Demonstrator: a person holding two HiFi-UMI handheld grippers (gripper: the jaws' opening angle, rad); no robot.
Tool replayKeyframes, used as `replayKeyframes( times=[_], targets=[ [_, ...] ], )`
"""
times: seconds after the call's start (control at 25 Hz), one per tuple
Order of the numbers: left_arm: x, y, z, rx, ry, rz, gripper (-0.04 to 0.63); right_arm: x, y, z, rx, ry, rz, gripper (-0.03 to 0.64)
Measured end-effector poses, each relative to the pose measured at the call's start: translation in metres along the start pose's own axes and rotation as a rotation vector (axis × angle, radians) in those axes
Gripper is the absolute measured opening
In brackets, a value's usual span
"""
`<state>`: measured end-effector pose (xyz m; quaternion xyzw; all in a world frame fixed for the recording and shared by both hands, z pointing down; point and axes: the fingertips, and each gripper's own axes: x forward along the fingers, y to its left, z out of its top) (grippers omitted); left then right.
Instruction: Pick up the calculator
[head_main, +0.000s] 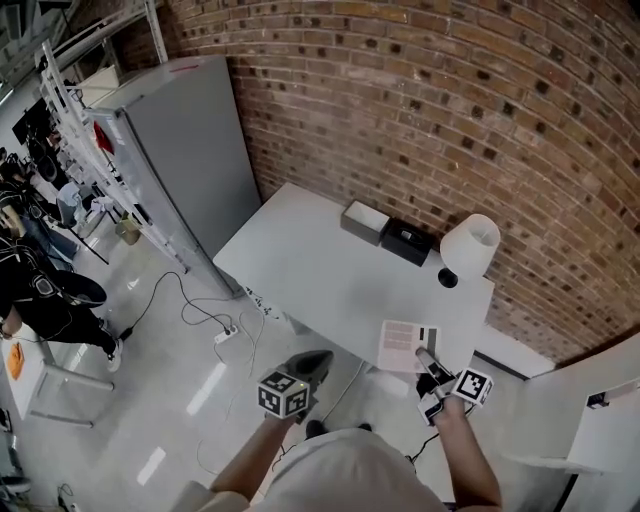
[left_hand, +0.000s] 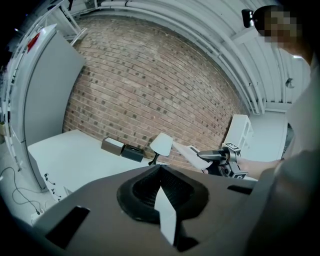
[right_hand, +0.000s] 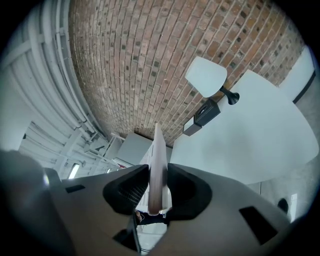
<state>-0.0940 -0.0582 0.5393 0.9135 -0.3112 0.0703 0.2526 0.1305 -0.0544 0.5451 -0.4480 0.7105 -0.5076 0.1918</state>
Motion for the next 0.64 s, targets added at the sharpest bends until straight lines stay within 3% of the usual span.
replayKeyframes(
  times=[0.64],
  targets=[
    [-0.007,0.017,0.013,0.008,-0.026,-0.008,0.011,0.012,0.019,-0.008,-0.015,-0.021,0.012,0.131]
  ],
)
